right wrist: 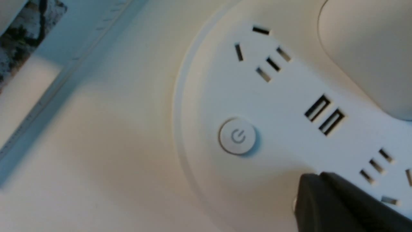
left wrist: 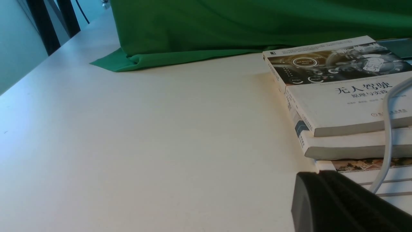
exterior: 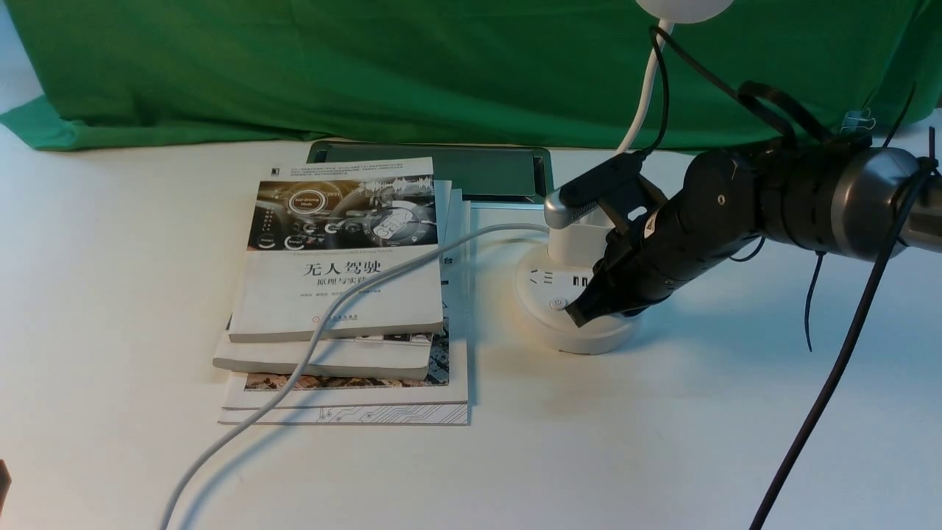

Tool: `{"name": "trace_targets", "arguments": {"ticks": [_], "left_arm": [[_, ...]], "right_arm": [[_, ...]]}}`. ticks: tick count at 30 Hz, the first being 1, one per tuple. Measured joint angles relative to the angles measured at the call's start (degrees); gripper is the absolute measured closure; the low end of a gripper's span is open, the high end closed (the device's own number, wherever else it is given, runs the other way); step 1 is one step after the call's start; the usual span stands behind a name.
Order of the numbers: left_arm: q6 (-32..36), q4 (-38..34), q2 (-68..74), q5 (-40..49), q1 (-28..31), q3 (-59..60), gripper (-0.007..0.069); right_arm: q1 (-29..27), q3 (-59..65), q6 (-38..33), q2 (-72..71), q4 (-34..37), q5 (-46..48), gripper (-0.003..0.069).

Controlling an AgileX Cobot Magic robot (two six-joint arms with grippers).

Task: Turn on the desk lamp on the white desktop with your hand.
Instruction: 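Press the button on the base of the white desk lamp with the right gripper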

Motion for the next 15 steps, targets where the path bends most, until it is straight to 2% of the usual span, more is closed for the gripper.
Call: {"name": "trace_targets", "arguments": {"ticks": [10,15], "left_arm": [[0.00,0.00,0.00,0.00,0.00,0.00,0.0603],[0.00,0.00,0.00,0.00,0.00,0.00,0.0603]], "right_arm": [[0.00,-0.84,0.61,-0.25,-0.04,2.07,0.0629],[0.00,-0.25,3.60,-7.33,0.04,4.46,0.0624]]}}
